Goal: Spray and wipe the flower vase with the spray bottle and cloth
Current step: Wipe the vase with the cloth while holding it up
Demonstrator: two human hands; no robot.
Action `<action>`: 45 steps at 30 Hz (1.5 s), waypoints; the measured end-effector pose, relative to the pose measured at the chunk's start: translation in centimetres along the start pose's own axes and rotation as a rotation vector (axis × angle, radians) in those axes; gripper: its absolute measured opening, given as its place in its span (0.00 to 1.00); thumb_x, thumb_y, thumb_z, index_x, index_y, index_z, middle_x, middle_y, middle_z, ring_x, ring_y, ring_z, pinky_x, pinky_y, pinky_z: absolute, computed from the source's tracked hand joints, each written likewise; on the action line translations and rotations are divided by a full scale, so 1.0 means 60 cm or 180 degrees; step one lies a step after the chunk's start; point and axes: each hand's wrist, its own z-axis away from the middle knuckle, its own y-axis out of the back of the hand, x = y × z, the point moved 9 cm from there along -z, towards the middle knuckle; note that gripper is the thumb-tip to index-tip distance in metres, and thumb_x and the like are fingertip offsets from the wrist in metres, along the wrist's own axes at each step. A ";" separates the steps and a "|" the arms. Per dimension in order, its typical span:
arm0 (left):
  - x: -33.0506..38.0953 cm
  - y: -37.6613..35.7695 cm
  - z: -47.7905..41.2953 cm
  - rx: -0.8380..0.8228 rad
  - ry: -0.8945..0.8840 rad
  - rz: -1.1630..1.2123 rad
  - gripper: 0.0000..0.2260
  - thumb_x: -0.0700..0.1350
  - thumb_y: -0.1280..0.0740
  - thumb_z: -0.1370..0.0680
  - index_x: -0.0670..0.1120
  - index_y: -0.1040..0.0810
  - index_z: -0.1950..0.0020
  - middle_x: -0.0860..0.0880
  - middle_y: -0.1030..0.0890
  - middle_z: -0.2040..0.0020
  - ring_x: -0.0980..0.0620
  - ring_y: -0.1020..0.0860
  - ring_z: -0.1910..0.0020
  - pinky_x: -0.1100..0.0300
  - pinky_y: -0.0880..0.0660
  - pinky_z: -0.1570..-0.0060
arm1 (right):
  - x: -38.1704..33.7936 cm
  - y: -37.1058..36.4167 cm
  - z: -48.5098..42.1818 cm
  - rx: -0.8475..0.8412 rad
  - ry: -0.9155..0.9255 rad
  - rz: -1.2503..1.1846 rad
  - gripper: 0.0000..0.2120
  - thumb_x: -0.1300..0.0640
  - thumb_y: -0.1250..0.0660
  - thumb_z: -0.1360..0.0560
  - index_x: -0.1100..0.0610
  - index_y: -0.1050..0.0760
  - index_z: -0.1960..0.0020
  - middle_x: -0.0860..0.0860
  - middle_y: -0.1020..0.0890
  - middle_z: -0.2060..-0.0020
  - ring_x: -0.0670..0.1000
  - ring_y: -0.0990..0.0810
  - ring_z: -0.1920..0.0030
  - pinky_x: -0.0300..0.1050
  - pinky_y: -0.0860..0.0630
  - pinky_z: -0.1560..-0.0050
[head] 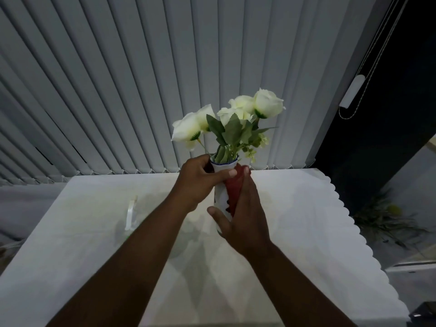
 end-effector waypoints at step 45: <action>-0.047 0.023 -0.084 0.0101 0.0078 0.0356 0.10 0.37 0.24 0.32 0.45 0.18 0.52 0.48 0.15 0.60 0.53 0.17 0.62 0.59 0.22 0.60 | 0.151 -0.045 0.012 -0.0581 -0.0223 0.0415 0.27 0.44 0.51 0.18 0.41 0.57 0.23 0.38 0.43 0.25 0.41 0.41 0.25 0.34 0.41 0.29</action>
